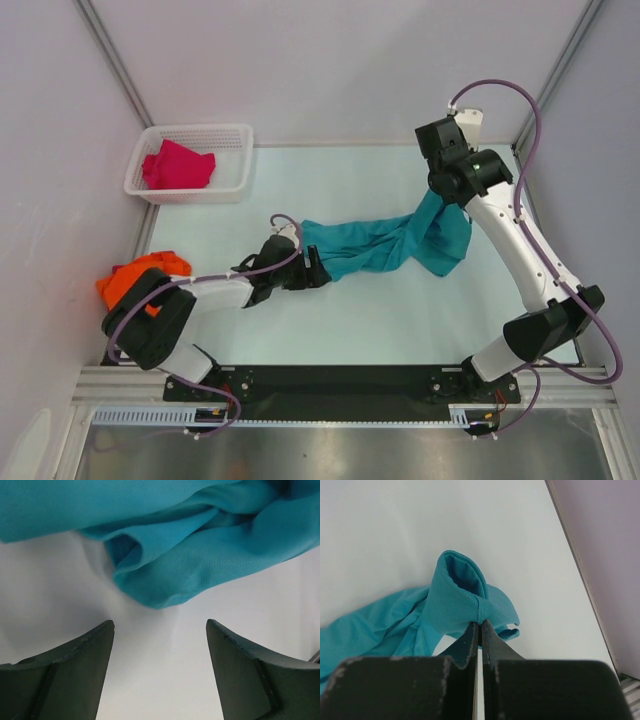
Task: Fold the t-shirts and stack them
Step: Flatten out the tshirt
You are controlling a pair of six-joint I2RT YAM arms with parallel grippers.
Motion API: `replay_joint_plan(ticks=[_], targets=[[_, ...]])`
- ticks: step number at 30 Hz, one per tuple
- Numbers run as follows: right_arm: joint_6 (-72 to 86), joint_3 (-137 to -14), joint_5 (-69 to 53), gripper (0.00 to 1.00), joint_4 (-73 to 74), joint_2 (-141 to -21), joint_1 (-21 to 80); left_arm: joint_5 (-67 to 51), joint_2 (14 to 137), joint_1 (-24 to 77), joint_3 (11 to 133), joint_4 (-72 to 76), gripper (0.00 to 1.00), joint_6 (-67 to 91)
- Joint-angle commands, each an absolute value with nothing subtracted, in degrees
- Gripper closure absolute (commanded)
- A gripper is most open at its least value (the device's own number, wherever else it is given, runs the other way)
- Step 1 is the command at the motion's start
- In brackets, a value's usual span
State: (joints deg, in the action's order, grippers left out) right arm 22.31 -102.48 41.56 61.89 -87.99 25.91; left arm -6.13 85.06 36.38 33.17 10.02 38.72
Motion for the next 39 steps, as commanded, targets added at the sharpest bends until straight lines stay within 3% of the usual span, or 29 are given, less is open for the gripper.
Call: replay_joint_plan(ticks=[1, 12, 14, 15, 16, 17, 18, 30, 39], targets=[[22.8, -103.8, 43.2, 1.0, 61.3, -88.2, 26.3, -5.7, 89.8, 38.9, 32.2, 18.5, 0.2, 42.0], [22.8, -106.0, 44.6, 1.0, 63.9, -89.5, 26.6, -6.0, 98.0, 41.7, 32.8, 27.1, 0.24, 46.4], [22.9, -107.3, 44.9, 1.0, 64.8, -90.1, 27.1, -6.8, 98.8, 41.8, 33.3, 27.4, 0.32, 47.0], [22.9, -107.7, 45.3, 1.0, 64.9, -90.3, 27.2, -7.0, 99.1, 41.8, 33.5, 27.2, 0.39, 47.1], [23.0, -108.0, 45.4, 1.0, 65.4, -90.8, 27.3, -7.2, 99.2, 41.8, 34.2, 27.0, 0.71, 47.1], [22.9, -108.4, 45.4, 1.0, 65.4, -91.0, 27.5, -7.3, 99.2, 41.8, 34.6, 25.2, 0.96, 46.9], [22.9, -108.4, 45.5, 1.0, 65.4, -91.1, 27.6, -7.1, 98.6, 41.8, 35.1, 24.4, 1.0, 46.8], [22.9, -106.0, 46.7, 1.0, 64.6, -89.1, 27.9, -0.9, 77.5, 40.1, 54.9, -5.5, 1.0, 36.8], [23.7, -106.2, 48.2, 1.0, 68.1, -81.1, 28.3, 1.8, 58.0, 30.6, 71.2, -26.4, 1.0, 31.5]])
